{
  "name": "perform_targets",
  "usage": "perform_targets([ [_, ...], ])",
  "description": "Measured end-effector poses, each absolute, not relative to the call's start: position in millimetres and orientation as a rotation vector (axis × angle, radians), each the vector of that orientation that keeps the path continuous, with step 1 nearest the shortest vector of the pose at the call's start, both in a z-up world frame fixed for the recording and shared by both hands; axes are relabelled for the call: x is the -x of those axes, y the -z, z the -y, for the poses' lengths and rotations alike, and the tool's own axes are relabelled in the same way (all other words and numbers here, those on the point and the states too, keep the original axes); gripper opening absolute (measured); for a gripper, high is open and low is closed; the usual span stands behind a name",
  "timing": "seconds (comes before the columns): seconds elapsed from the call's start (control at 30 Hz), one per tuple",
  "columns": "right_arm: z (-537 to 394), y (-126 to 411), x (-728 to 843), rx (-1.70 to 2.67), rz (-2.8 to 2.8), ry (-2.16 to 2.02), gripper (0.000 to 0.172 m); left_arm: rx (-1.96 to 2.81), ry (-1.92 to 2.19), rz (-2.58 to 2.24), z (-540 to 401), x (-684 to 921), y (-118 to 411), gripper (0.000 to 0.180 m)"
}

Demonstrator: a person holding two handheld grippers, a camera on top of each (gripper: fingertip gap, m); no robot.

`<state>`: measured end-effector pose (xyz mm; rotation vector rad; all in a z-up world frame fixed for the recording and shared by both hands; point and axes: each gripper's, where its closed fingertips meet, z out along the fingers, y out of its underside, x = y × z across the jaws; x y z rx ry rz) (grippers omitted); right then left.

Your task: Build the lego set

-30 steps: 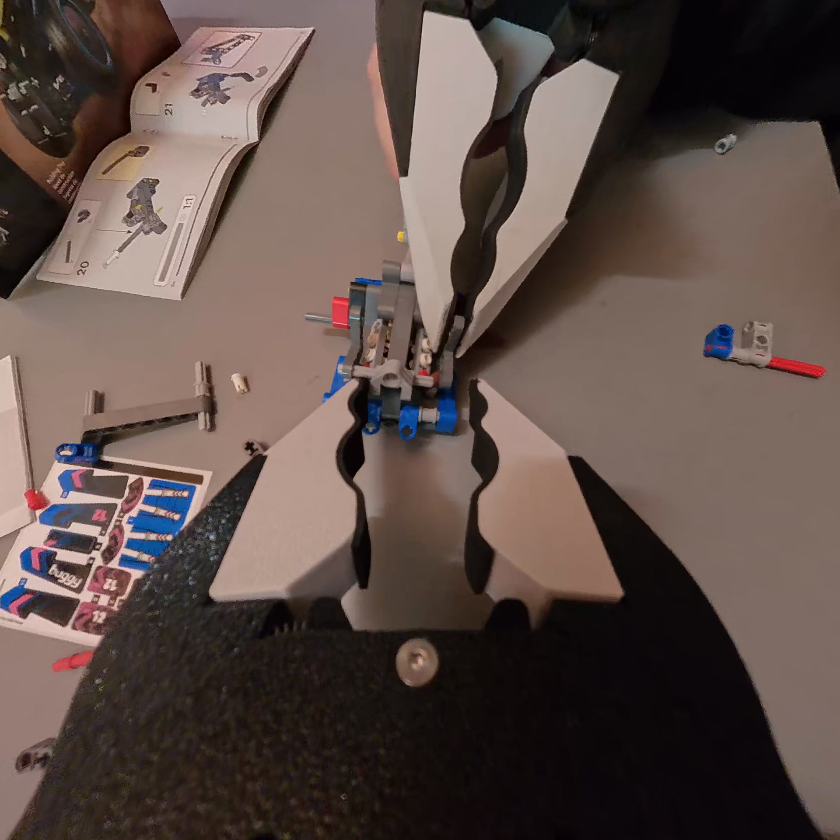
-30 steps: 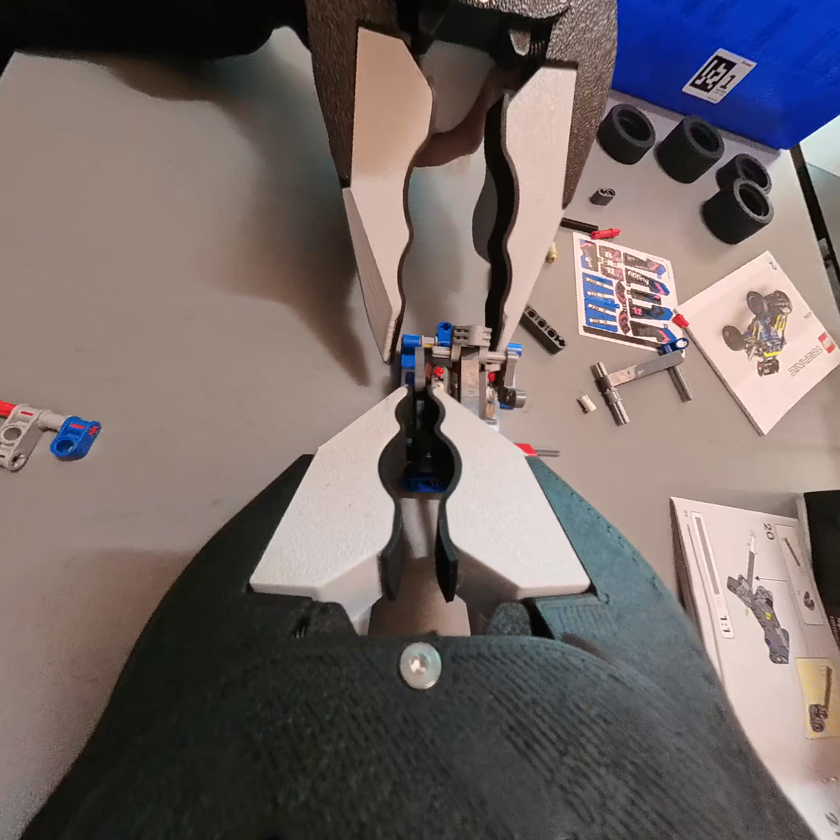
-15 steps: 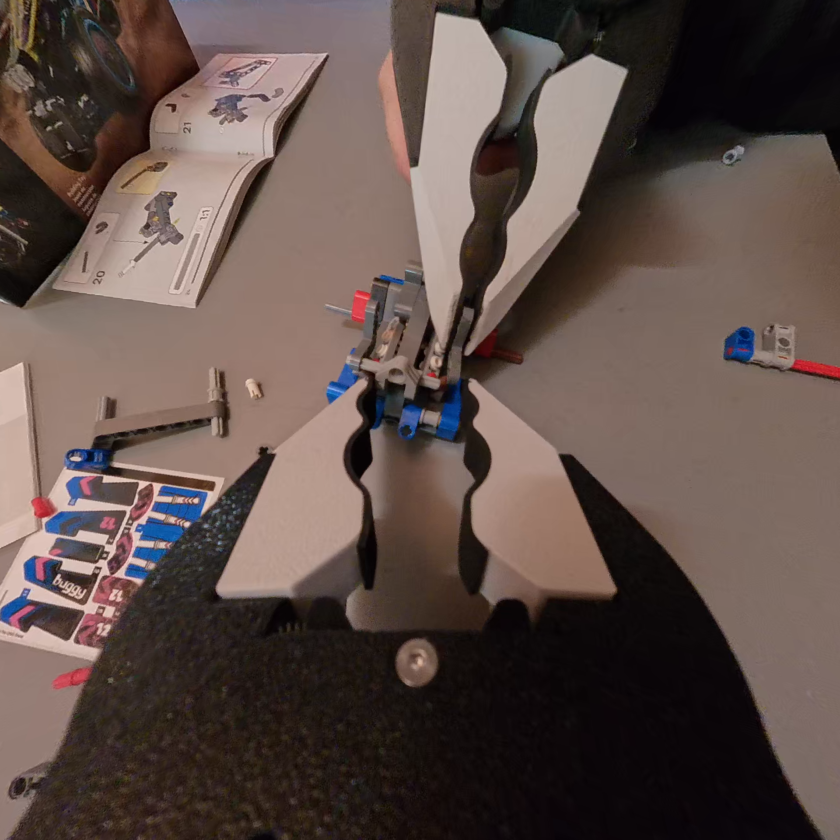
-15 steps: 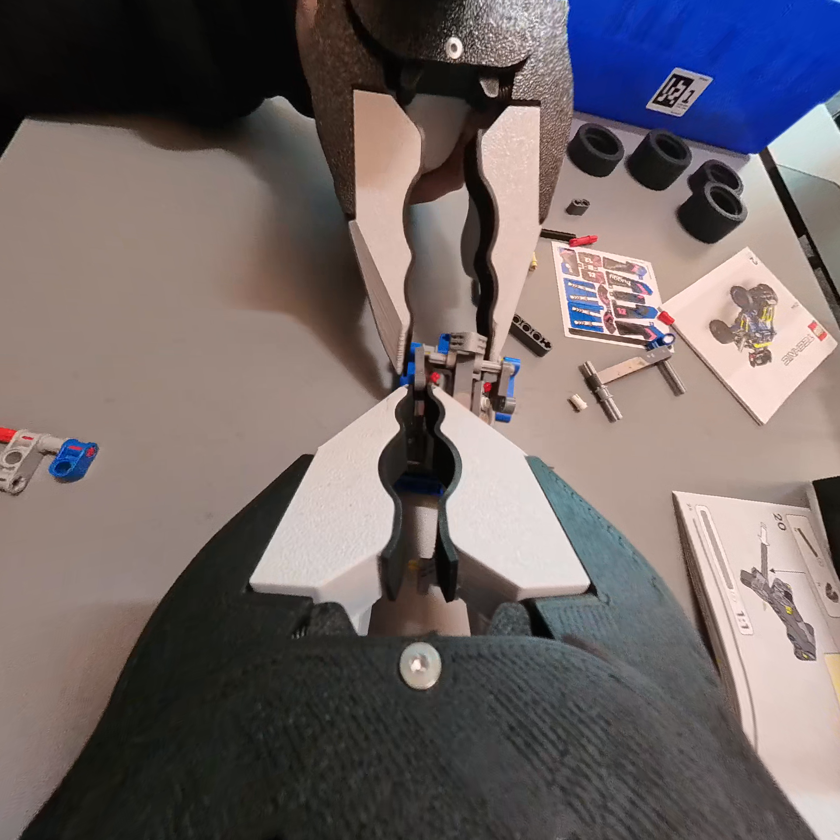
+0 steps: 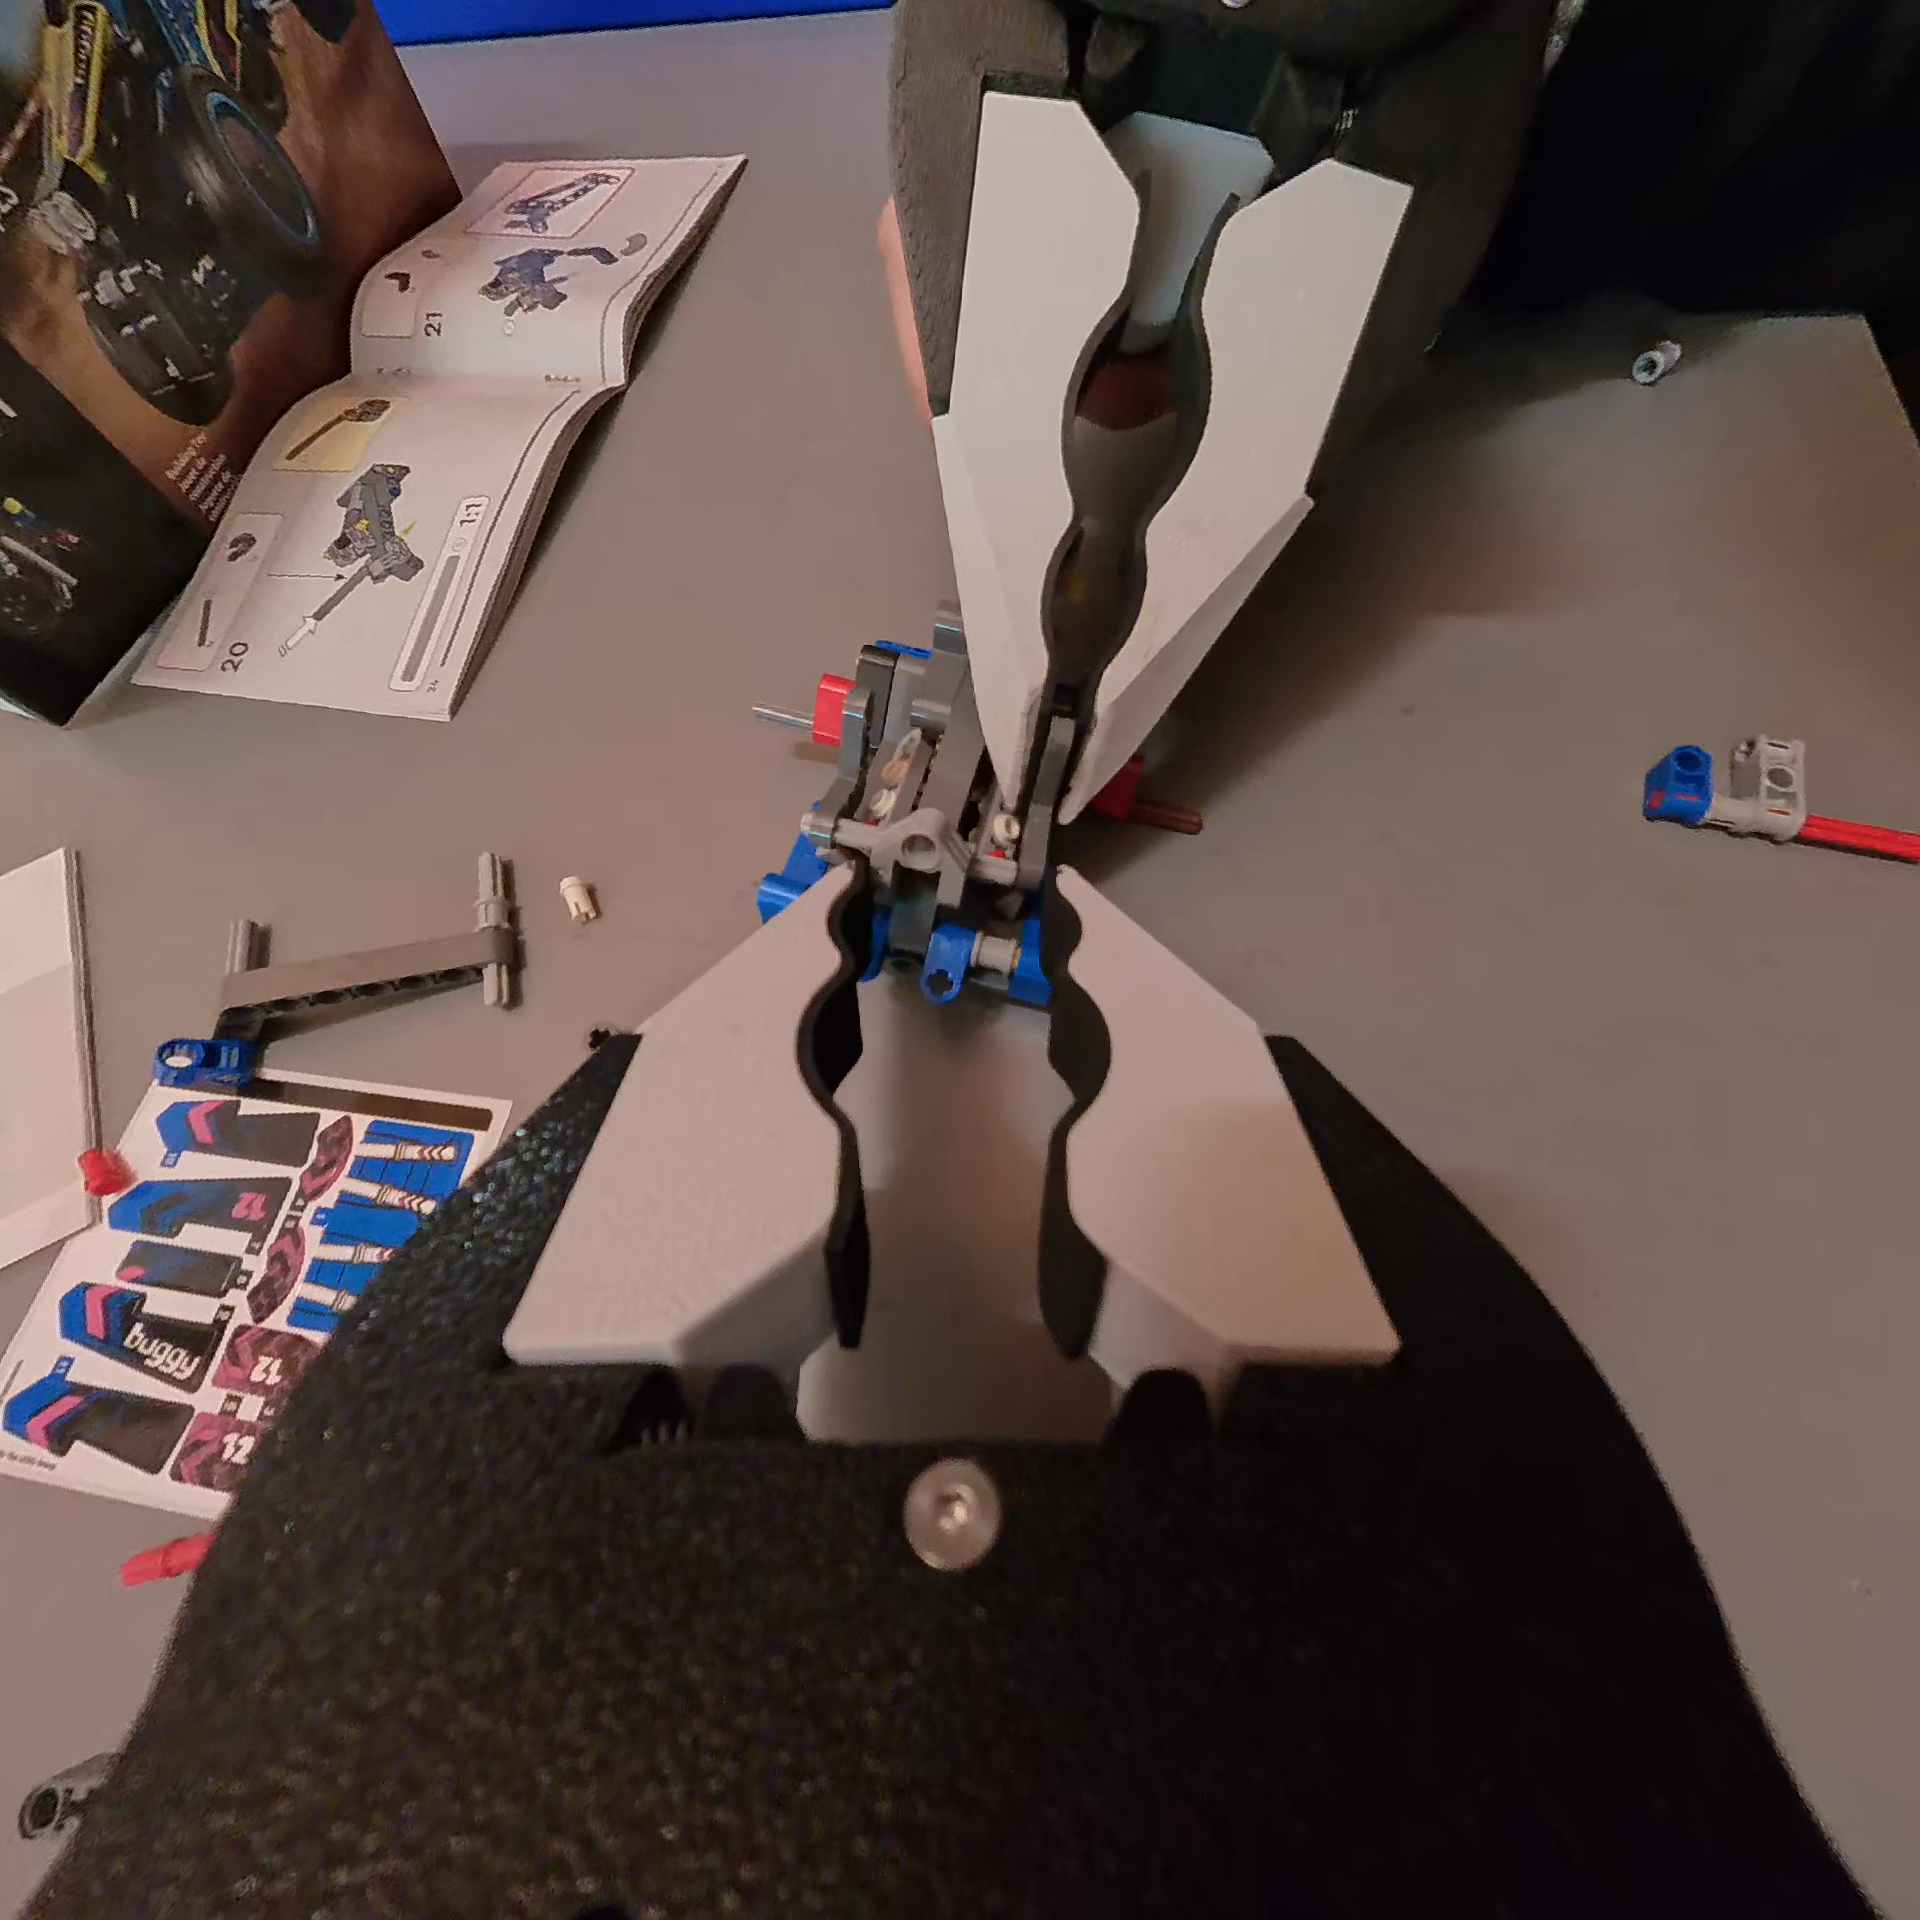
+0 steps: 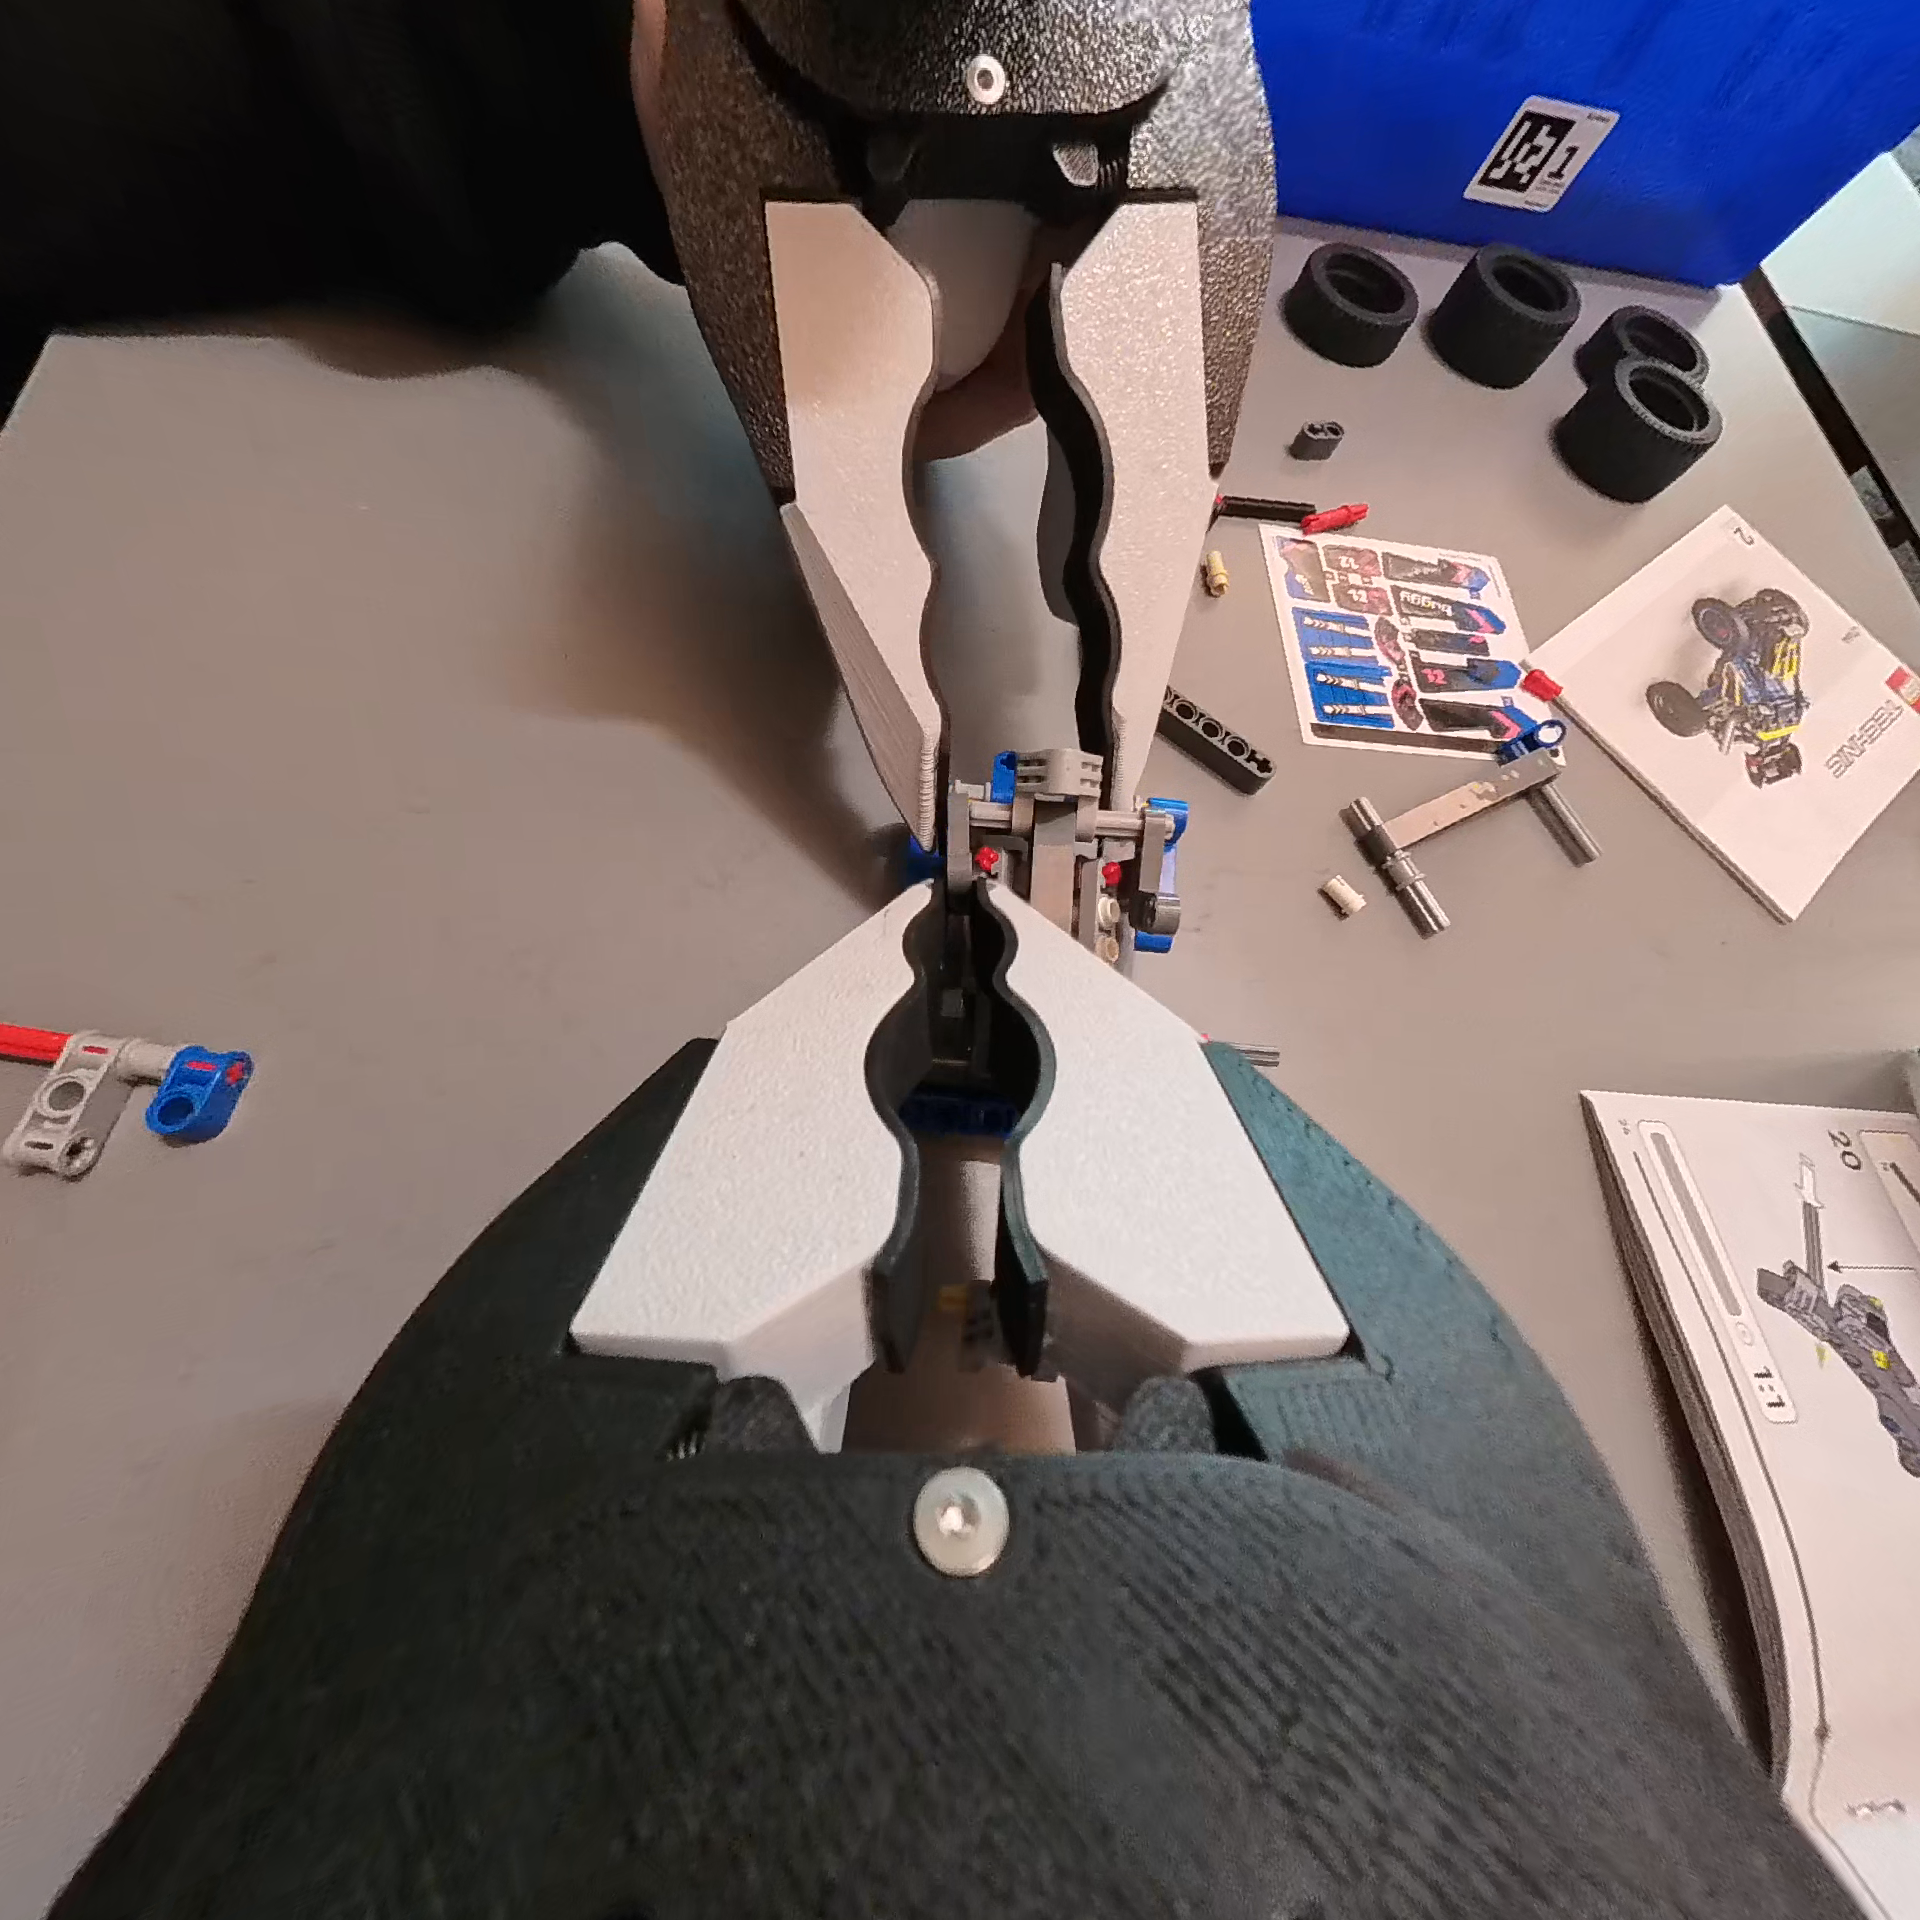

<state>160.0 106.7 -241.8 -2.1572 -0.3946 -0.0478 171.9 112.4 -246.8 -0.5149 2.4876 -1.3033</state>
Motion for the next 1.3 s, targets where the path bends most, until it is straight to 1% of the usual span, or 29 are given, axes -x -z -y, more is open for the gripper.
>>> perform_targets([
  [0.27, -107, 244, -160, 2.157, 0.413, 0.075, 0.0, 0.401, 1.269, -2.504, -125, -178, 244, 0.041],
  [0.37, -109, 244, -158, 2.147, 0.411, 0.067, 0.0, 0.341, 1.346, -2.588, -121, -172, 242, 0.038],
  [0.47, -108, 245, -161, 2.141, 0.397, 0.068, 0.001, 0.272, 1.338, -2.619, -120, -175, 243, 0.036],
  [0.57, -108, 244, -163, 2.138, 0.384, 0.065, 0.0, 0.231, 1.332, -2.627, -120, -179, 243, 0.039],
  [0.7, -108, 244, -167, 2.145, 0.358, 0.074, 0.0, 0.187, 1.342, -2.629, -118, -181, 244, 0.033],
  [0.9, -107, 240, -172, 2.134, 0.305, 0.082, 0.0, 0.214, 1.357, -2.589, -116, -181, 245, 0.028],
  [1.2, -100, 239, -172, 2.15, 0.295, 0.059, 0.0, 0.242, 1.37, -2.579, -109, -180, 246, 0.033],
  [1.3, -100, 239, -171, 2.135, 0.278, 0.032, 0.0, 0.275, 1.397, -2.581, -105, -181, 244, 0.03],
])
